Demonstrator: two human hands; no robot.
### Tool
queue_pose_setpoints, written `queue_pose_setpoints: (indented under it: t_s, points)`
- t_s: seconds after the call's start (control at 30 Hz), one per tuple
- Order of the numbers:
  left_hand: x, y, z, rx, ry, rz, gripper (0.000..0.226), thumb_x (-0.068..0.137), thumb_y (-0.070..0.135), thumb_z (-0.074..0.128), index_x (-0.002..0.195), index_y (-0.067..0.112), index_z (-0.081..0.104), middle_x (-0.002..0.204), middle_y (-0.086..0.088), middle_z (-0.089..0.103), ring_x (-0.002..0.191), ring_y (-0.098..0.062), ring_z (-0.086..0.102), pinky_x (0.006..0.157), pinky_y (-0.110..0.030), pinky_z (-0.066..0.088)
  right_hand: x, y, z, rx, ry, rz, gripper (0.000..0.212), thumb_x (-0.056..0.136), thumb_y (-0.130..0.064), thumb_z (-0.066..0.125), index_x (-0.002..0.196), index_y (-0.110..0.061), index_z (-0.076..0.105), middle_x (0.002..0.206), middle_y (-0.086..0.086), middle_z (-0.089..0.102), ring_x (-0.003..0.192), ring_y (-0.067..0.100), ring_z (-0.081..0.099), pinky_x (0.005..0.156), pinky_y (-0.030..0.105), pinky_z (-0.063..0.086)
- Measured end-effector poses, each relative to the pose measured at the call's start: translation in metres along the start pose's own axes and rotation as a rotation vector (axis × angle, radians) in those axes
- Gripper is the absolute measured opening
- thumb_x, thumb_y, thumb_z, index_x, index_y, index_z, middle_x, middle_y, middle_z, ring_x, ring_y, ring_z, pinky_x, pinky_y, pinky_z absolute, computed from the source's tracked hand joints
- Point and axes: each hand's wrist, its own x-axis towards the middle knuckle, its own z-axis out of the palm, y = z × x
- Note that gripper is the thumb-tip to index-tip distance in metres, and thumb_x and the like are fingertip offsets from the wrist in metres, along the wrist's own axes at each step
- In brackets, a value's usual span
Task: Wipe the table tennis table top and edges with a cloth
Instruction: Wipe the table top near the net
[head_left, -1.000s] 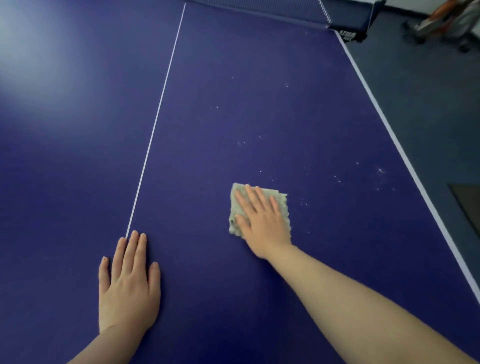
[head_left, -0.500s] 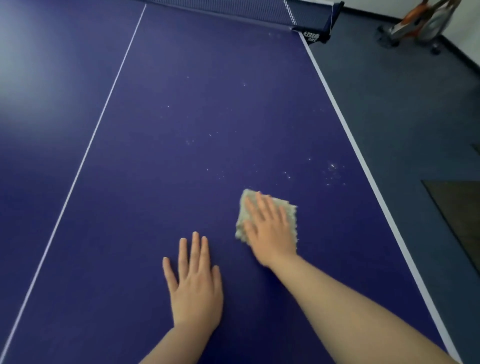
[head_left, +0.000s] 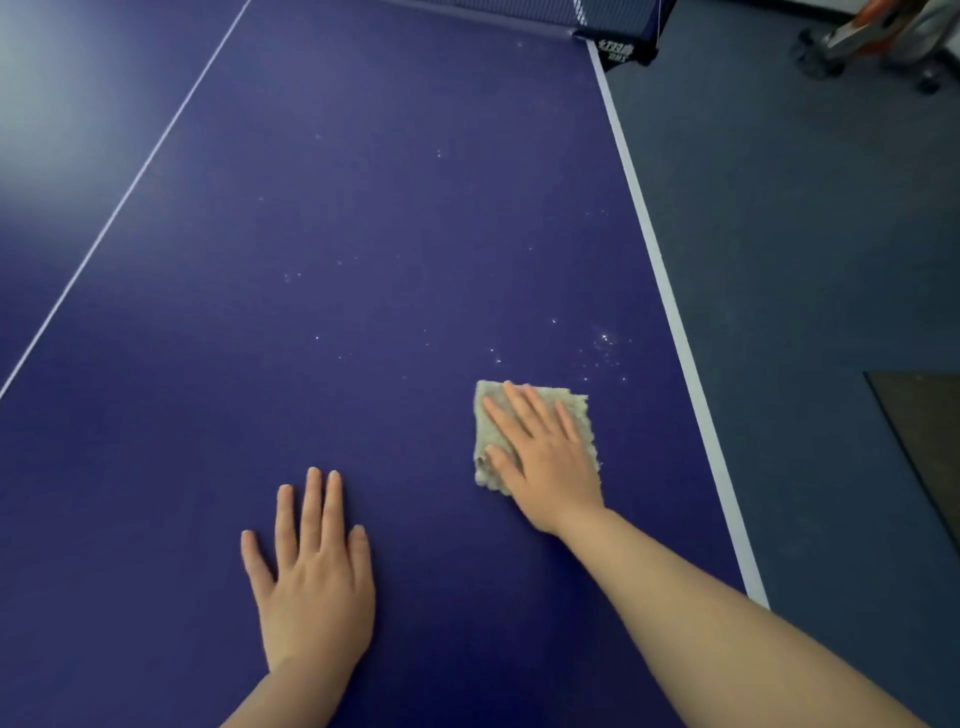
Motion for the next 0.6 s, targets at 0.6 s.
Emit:
queue_pose_setpoints:
  t_s: [0.6]
  points:
    - [0.029, 0.152, 0.015, -0.081, -0.086, -0.234, 0.057, 0.1, 0.037, 0.008, 0.152, 0.036, -0.017, 0.162, 0.012, -0.016, 0.147, -0.016, -0.023, 0.115, -0.058, -0.012, -0.011, 0.133, -0.017, -0.03, 0.188, 0.537, 0.065, 0.096, -0.053, -0.002, 0.156, -0.028, 0.001, 0.166, 0.0, 0.011, 0.153, 0.019, 0.005, 0.123, 0.045, 0.006]
